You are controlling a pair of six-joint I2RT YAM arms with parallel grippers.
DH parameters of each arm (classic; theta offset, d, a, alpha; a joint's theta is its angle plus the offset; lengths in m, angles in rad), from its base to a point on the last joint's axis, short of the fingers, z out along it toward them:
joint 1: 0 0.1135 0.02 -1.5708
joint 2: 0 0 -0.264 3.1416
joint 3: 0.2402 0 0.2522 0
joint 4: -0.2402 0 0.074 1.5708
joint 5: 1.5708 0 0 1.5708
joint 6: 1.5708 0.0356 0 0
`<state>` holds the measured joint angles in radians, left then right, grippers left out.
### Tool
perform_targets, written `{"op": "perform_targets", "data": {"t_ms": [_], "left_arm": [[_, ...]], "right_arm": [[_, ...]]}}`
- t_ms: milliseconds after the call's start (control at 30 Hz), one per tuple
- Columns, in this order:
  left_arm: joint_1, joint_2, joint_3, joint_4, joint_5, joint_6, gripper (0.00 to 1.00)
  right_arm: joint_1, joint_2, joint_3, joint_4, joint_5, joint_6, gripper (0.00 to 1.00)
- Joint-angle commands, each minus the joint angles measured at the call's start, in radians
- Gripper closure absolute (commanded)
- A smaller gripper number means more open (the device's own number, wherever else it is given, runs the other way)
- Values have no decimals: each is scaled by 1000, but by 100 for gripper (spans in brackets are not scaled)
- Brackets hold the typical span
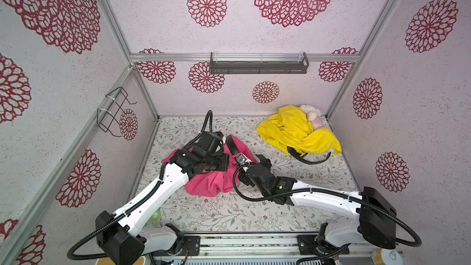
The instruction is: Remove the belt from the trousers
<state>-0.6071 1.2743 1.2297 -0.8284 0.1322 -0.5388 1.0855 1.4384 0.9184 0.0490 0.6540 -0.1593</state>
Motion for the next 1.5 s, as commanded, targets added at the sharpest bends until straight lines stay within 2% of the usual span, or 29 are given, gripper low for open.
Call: {"op": "perform_targets", "data": {"t_ms": [0, 100, 167, 267, 300, 633, 833, 900, 933, 1033, 1167, 1333, 1467], "left_arm": [[-6, -44, 36, 42, 22, -20, 100], [-6, -49, 31, 41, 22, -18, 100], [-5, -53, 25, 36, 14, -16, 100], [2, -59, 8, 31, -4, -9, 100], [9, -61, -2, 31, -10, -7, 100], [121, -34, -57, 41, -51, 66, 100], [167, 18, -91, 72, -98, 97, 100], [177, 31, -117, 108, -108, 91, 100], [179, 38, -125, 122, -101, 87, 91], [157, 30, -113, 137, -72, 74, 35], [37, -47, -65, 132, -213, 112, 2], [-81, -70, -23, 164, -275, 141, 3], [-95, -2, -8, 162, -311, 141, 3]], "right_arm": [[4, 25, 19, 108, 103, -69, 2], [4, 36, 6, 176, 135, -109, 4], [4, 24, -5, 212, 137, -127, 18], [4, -25, -30, 230, 108, -145, 52], [4, -43, -38, 223, 95, -152, 56], [-14, -285, -39, -77, -249, -161, 84], [-36, -348, -3, -212, -306, -161, 100], [-63, -370, -9, -222, -337, -149, 100], [-79, -380, -9, -226, -358, -141, 100], [-113, -392, 15, -252, -419, -131, 100], [-146, -364, 77, -312, -479, -145, 100], [-176, -337, 126, -331, -521, -160, 100], [-186, -340, 145, -327, -547, -160, 100]]}}
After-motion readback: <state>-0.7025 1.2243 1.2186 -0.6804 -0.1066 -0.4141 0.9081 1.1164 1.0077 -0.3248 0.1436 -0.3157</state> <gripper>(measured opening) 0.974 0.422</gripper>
